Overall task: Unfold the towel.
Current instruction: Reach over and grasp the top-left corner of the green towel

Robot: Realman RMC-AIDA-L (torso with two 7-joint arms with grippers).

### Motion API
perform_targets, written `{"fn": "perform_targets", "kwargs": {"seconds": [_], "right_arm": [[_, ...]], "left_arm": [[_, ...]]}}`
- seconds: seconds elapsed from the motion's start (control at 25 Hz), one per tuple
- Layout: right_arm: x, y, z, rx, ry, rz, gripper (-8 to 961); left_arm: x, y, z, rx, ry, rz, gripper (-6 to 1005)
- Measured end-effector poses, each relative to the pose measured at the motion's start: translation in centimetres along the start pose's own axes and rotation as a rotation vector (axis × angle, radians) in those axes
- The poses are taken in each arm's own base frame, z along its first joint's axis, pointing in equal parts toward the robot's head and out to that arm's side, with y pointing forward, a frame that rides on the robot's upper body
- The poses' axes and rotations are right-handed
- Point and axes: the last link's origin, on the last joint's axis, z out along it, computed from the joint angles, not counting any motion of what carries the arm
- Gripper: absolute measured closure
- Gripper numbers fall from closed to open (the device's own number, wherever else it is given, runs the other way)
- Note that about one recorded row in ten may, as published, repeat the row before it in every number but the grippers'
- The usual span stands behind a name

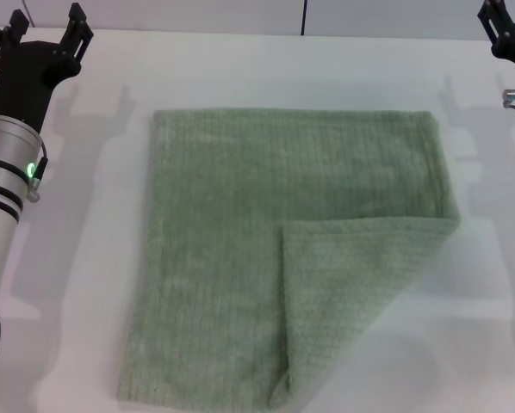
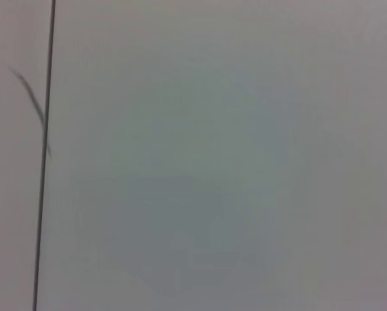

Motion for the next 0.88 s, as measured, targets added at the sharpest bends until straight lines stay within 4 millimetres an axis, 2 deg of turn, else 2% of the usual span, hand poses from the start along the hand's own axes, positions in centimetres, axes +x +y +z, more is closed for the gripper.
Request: {"fn": "perform_targets", "kwargs": {"seconds": [0.88], "right_arm": [[-0.1,0.13,0.11,-0.003,-0.003,0.002,128]], "left_arm": [[0.07,0.03,0.16,0.002,0.001,-0.002,171]]}}
